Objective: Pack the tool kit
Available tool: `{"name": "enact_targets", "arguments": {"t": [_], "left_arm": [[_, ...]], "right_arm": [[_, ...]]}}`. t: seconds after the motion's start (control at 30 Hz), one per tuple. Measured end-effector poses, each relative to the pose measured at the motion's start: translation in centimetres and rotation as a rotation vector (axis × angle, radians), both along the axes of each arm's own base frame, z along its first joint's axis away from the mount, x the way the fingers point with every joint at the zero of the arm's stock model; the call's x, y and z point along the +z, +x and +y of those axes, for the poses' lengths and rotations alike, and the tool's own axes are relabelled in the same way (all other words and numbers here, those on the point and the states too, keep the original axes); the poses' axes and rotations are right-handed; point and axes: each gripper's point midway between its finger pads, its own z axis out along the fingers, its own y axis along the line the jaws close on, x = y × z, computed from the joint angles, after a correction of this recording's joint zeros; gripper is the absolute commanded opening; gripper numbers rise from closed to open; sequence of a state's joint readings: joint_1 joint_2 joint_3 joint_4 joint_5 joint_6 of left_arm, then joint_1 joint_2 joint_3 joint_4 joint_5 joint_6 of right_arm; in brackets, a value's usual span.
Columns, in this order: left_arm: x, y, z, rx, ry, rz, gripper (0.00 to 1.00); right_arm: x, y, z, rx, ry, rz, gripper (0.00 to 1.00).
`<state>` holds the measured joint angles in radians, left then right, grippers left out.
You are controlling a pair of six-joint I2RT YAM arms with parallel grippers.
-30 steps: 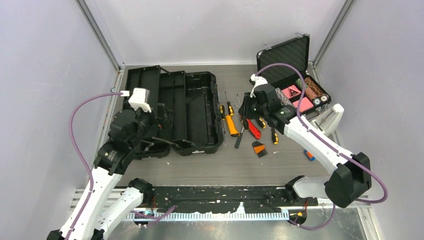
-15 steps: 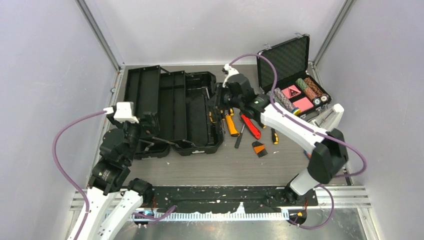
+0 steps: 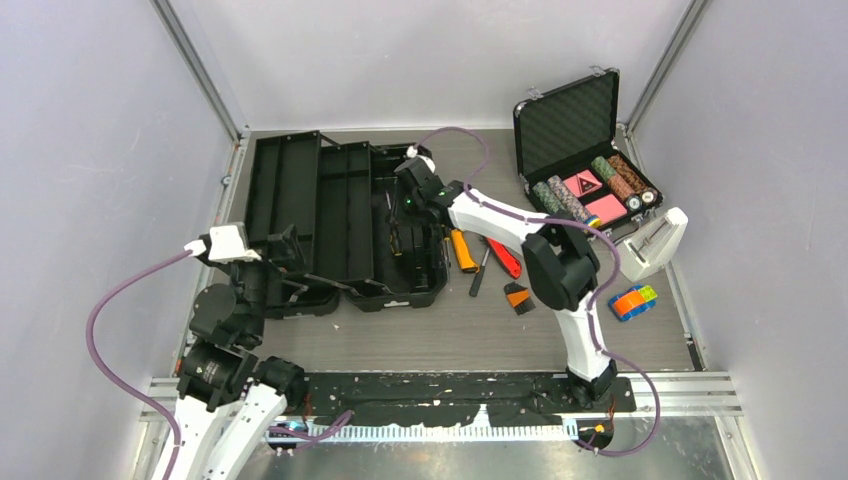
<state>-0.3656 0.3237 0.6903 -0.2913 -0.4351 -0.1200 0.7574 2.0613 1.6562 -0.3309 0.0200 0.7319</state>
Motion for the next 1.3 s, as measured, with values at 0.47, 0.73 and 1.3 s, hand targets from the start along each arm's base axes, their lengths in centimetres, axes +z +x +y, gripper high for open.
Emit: {"name": "enact_targets", "arguments": {"t": [0.47,0.73,1.3], "left_arm": [[-0.3,0.0,0.2,0.011,0.001,-0.012,1.00],[-0.2,0.0,0.2,0.011,-0.001,-0.018,1.00],[-1.0,0.8,0.0,0.013,0.026,0.013,0.99]], "right_arm": [[-0.3,0.5,-0.9,0.000,-0.085,-0.026,0.62],[10.4,0.3,-7.3,-0.048,-0.068,-0.276,0.63],[-4.5,4.3,-17.8,-0.114,-0.353,-0.046,0.52]]}}
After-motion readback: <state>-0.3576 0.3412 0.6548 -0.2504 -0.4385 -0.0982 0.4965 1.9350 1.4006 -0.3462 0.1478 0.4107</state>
